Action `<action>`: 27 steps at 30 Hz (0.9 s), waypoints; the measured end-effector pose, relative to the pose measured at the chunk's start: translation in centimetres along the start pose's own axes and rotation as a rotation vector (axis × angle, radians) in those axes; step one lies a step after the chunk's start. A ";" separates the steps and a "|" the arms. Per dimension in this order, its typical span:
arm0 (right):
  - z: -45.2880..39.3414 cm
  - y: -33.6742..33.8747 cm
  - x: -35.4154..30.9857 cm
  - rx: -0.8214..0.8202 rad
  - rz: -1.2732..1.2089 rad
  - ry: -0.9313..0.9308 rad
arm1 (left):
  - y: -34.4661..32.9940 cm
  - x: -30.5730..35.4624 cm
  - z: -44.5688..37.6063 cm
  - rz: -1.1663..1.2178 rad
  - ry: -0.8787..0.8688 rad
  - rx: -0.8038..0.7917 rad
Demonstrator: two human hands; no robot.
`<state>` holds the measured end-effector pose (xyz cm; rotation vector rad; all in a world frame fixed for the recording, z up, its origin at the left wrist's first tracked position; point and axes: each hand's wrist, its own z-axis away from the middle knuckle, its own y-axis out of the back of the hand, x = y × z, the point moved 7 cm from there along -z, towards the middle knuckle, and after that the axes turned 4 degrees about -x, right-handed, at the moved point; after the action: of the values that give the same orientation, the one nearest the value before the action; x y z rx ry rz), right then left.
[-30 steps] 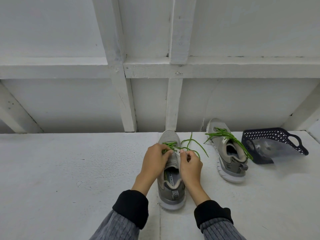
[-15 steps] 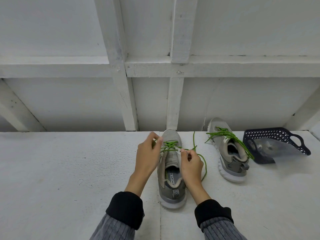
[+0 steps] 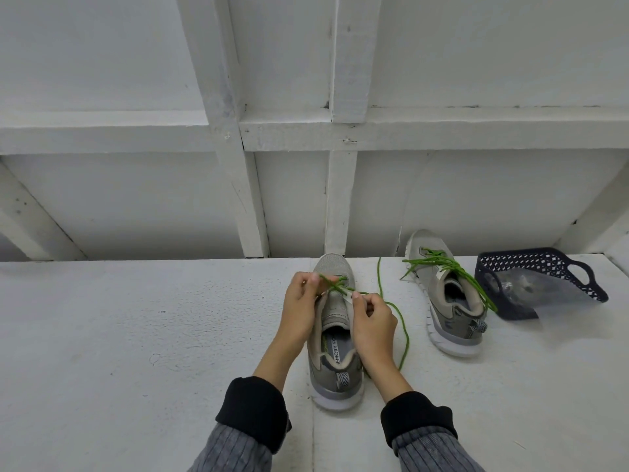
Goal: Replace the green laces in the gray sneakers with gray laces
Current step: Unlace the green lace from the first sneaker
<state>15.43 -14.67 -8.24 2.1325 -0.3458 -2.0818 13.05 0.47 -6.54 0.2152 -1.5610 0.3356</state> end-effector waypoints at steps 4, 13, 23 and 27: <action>0.1 0.0 -0.1 -0.012 -0.006 -0.005 | 2.7 0.3 0.2 0.223 -0.018 0.189; 0.1 0.0 0.0 -0.012 -0.018 -0.009 | 7.5 -1.6 -0.1 -0.440 0.041 0.272; -0.1 -0.1 -0.1 -0.031 0.000 0.002 | 3.5 -1.1 0.6 -0.677 -0.018 0.119; -1.1 -0.5 -0.7 -0.089 0.065 0.004 | 1.2 -0.7 -0.1 -0.802 0.089 0.003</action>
<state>16.57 -14.13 -7.68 2.0475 -0.3106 -2.0176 12.80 1.58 -7.28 0.7842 -1.2676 -0.2801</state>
